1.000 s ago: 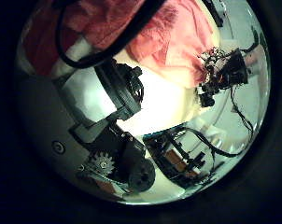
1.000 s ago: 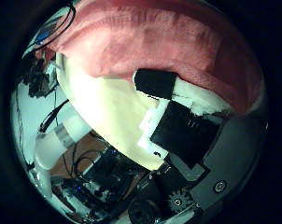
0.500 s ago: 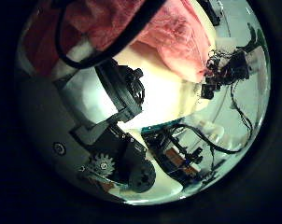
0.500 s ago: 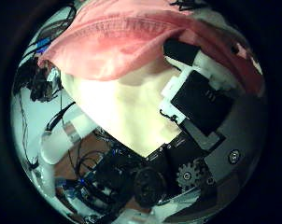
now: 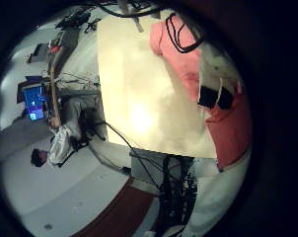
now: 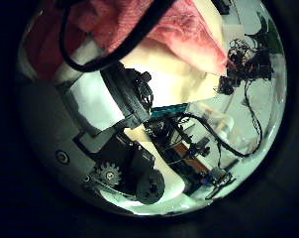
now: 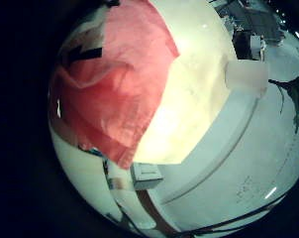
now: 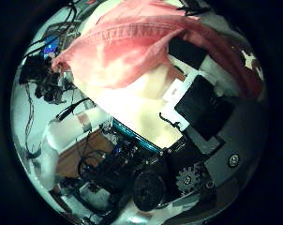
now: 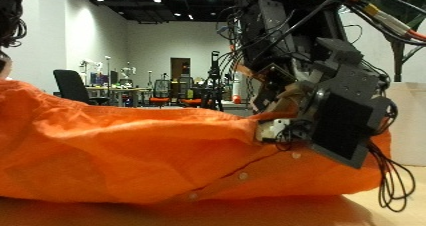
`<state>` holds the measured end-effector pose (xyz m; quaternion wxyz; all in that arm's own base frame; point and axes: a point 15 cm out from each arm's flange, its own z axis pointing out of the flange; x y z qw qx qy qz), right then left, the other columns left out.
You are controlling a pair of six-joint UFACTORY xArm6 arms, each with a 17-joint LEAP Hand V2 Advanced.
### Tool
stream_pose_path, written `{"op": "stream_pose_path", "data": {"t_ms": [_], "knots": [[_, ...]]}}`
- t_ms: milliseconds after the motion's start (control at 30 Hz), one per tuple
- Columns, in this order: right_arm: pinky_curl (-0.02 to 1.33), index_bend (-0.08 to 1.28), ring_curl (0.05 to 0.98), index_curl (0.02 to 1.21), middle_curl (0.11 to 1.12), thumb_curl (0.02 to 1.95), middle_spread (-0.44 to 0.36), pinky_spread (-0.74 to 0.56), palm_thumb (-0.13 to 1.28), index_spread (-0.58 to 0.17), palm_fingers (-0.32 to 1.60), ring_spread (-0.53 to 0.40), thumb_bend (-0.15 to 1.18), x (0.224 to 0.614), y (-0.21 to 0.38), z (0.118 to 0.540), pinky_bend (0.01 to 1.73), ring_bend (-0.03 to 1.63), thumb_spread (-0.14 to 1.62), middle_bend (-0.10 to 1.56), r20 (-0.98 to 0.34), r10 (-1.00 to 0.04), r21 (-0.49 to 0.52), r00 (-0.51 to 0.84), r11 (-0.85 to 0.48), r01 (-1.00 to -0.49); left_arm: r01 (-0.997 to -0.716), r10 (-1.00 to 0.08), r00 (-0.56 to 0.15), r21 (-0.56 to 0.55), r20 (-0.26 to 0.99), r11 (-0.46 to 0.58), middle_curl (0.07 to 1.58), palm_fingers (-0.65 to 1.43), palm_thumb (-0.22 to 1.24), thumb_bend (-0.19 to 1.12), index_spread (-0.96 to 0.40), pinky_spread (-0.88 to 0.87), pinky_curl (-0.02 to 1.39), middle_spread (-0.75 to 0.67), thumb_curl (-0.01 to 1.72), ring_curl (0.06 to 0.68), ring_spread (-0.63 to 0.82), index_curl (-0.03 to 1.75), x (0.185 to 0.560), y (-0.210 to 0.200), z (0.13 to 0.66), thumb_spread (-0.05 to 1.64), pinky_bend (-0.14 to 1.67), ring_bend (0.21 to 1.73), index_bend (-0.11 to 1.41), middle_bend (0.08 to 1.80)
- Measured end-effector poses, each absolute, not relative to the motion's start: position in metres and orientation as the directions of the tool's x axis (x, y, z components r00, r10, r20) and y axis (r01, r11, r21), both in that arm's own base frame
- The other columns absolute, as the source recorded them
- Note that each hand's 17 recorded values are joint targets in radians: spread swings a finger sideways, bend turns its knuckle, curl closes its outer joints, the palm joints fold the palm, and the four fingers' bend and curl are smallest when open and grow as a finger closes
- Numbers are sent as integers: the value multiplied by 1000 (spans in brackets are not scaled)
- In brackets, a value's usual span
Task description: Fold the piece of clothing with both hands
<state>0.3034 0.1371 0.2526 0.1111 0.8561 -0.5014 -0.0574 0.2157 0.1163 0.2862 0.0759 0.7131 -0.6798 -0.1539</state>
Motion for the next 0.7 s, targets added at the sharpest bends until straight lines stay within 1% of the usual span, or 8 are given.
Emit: {"op": "stream_pose_path", "data": {"t_ms": [100, 233, 400, 533, 700], "knots": [[868, 1035, 759, 909, 863, 587, -185, -286, 1030, -295, 1045, -258, -9, 311, 125, 259, 1222, 1313, 1158, 1222, 14, -893, 240, 450, -434, -868, -951, -992, 29, 302, -120, -64, 682, 1189, 568, -10, -750, -685, 547, -469, 273, 478, -513, 1042, 228, 114, 301, 1323, 1026, 1117, 372, 1087], [884, 1028, 762, 914, 861, 578, -185, -288, 1032, -295, 1046, -257, -9, 330, 116, 271, 1204, 1304, 1180, 1218, 17, -913, 208, 407, -395, -895, -952, -993, 24, 300, -114, -57, 680, 1190, 569, -10, -754, -684, 547, -466, 277, 479, -513, 1041, 256, 106, 313, 1318, 1032, 1123, 385, 1093], [903, 1017, 766, 920, 854, 574, -184, -291, 1045, -296, 1056, -258, -8, 358, 115, 277, 1184, 1293, 1185, 1220, 17, -926, 196, 377, -367, -909, -949, -996, 33, 310, -88, -59, 677, 1184, 575, -9, -756, -681, 547, -465, 281, 480, -513, 1039, 298, 104, 316, 1323, 1038, 1128, 394, 1101], [918, 1002, 768, 922, 850, 570, -184, -292, 1047, -295, 1064, -256, -11, 382, 115, 273, 1169, 1292, 1183, 1217, 17, -938, 208, 347, -336, -918, -946, -997, 47, 319, -63, -64, 678, 1171, 591, -4, -754, -677, 547, -463, 284, 483, -505, 1040, 330, 103, 310, 1336, 1036, 1134, 387, 1114], [932, 993, 768, 923, 841, 564, -179, -294, 1044, -301, 1064, -257, -15, 413, 123, 252, 1149, 1283, 1171, 1208, 18, -941, 245, 337, -323, -914, -943, -997, 50, 324, -63, -68, 679, 1163, 598, -8, -754, -674, 549, -458, 285, 485, -504, 1044, 368, 100, 297, 1343, 1039, 1140, 382, 1116]]}}
